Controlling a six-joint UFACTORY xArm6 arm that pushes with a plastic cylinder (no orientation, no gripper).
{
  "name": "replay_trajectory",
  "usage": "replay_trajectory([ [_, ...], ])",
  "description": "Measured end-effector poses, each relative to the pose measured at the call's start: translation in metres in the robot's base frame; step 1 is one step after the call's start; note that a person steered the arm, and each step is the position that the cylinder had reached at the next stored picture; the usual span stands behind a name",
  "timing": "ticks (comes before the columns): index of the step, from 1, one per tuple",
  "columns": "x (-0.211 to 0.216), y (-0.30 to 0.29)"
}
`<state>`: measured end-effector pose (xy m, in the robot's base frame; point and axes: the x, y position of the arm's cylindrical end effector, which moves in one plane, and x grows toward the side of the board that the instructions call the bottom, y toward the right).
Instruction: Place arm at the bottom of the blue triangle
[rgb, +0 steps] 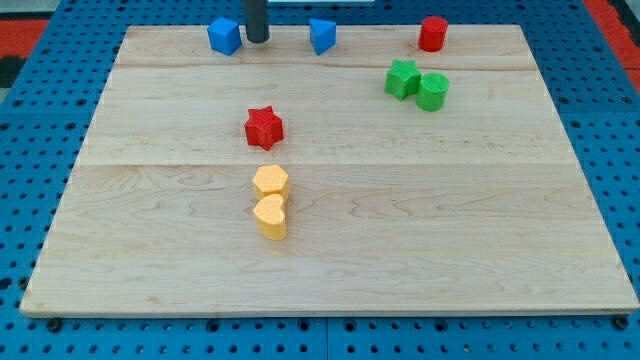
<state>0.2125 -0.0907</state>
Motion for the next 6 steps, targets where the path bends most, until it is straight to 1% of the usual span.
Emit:
replay_trajectory([
  [3, 0.0, -0.007],
  [5, 0.0, -0.024],
  [6, 0.0, -0.049],
])
